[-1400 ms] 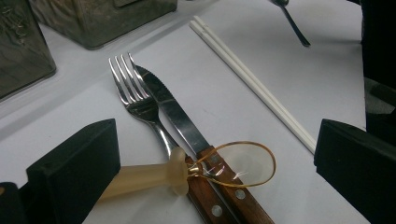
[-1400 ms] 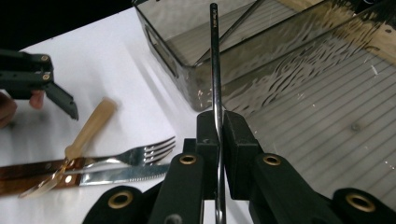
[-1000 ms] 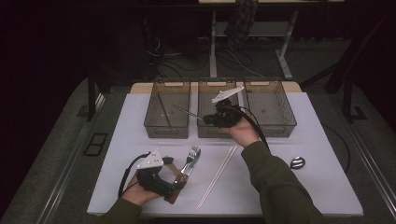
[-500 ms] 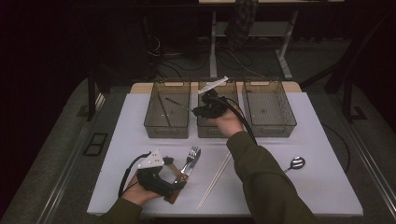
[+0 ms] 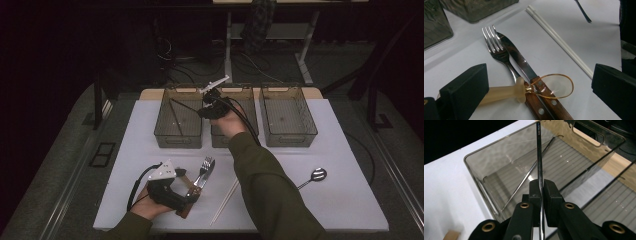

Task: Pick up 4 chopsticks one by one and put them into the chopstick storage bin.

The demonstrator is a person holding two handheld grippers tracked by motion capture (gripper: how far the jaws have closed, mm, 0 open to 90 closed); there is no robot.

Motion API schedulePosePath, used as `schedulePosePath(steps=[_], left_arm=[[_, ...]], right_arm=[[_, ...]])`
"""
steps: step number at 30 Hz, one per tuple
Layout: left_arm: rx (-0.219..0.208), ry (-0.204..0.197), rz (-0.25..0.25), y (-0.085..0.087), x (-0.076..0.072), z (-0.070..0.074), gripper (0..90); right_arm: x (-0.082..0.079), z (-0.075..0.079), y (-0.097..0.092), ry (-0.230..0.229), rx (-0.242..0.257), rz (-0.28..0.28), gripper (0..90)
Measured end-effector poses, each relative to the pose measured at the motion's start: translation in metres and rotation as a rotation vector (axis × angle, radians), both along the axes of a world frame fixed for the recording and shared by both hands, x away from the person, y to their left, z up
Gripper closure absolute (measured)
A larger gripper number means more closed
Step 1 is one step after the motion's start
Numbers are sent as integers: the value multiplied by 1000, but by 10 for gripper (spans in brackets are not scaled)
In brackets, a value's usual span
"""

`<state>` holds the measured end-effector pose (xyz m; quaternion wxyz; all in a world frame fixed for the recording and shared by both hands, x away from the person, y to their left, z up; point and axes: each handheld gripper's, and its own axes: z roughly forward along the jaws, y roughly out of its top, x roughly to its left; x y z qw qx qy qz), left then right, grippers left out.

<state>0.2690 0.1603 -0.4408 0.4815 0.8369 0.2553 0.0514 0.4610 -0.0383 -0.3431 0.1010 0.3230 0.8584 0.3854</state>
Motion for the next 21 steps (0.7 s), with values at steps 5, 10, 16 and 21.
schedulePosePath(steps=[5, 10, 16, 21], left_arm=[[2, 1, -1, 0, 0, 0, 0], [1, 1, -1, 1, -1, 0, 0], [-5, -1, -4, 1, -1, 1, 0], [-10, 0, -6, 0, 0, 1, 0]], right_arm=[[8, 0, 12, 4, -20, -5, 849], [14, -2, 26, 2, -33, -19, 849], [20, -8, 40, 7, -53, -58, 849], [29, -12, 50, 14, -71, -83, 849]])
